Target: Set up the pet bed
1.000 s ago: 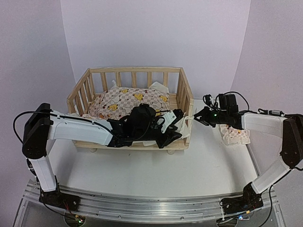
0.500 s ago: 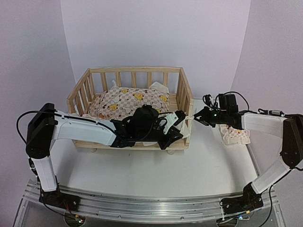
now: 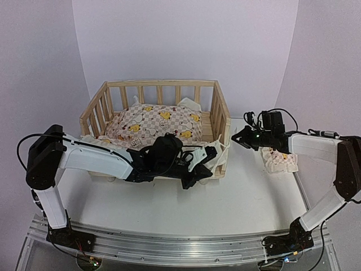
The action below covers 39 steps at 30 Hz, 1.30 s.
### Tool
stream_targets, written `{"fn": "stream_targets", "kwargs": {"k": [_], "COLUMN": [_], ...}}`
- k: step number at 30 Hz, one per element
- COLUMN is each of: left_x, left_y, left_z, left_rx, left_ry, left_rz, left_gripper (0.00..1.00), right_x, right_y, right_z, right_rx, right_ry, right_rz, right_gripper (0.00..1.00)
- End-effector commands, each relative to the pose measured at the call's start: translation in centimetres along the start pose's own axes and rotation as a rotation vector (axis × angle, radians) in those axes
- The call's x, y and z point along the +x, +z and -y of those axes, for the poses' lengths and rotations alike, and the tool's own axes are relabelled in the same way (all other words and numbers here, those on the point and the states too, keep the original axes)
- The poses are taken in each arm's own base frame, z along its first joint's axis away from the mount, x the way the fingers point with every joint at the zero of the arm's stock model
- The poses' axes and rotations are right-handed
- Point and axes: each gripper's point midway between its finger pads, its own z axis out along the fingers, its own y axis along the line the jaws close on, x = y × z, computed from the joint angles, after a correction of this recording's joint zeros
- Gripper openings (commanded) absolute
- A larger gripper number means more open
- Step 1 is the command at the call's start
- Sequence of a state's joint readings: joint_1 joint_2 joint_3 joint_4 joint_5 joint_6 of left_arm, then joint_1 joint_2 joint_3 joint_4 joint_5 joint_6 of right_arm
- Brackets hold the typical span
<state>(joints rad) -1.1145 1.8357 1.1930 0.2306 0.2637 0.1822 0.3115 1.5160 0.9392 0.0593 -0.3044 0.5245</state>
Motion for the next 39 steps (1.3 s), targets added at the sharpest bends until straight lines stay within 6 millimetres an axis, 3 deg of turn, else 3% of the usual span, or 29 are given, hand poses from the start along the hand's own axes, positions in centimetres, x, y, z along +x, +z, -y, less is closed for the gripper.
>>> {"fn": "stream_targets", "kwargs": {"k": [1,8,13,16,20,23,26,29,34,37,39], "left_x": [1.5,3.9,6.0,5.2,3.8,3.3,3.5,3.8,3.2,1.7,0.5], "left_y": [-1.4,-0.9,-1.1,-2.0,-2.6,-2.6,-2.9,-3.4,-3.7,-4.0,-4.7], "left_z": [2.5,1.4,1.8,2.0,2.0,2.0,2.2,2.4,2.3,2.1,2.6], "left_rx": [0.087,0.061,0.073,0.07,0.06,0.062,0.068,0.073,0.064,0.052,0.072], "left_ry": [0.114,0.135,0.146,0.219,0.277,0.279,0.285,0.299,0.304,0.332,0.369], "left_rz": [-0.011,-0.048,-0.089,-0.043,-0.002,0.007,0.003,-0.003,0.011,0.041,0.071], "left_gripper": [0.0,0.0,0.0,0.0,0.0,0.0,0.0,0.0,0.0,0.19,0.3], "right_x": [-2.7,-1.3,-2.5,-4.1,-6.9,-7.7,-6.4,-3.5,0.1,0.7,0.6], "right_y": [0.2,1.1,0.9,0.6,0.4,0.9,1.4,1.3,0.2,-1.1,-2.5], "right_z": [-0.3,-0.2,0.3,1.4,0.9,0.4,0.8,1.8,1.2,1.4,1.7], "right_rx": [-0.009,-0.043,-0.032,-0.028,-0.03,-0.053,-0.056,-0.035,-0.069,-0.033,0.029], "right_ry": [0.026,0.069,0.081,0.139,0.132,0.151,0.191,0.232,0.27,0.259,0.227], "right_rz": [0.059,0.007,0.033,0.057,0.113,0.109,0.074,0.025,-0.056,-0.065,-0.05], "right_gripper": [0.0,0.0,0.0,0.0,0.0,0.0,0.0,0.0,0.01,0.32,0.38]}}
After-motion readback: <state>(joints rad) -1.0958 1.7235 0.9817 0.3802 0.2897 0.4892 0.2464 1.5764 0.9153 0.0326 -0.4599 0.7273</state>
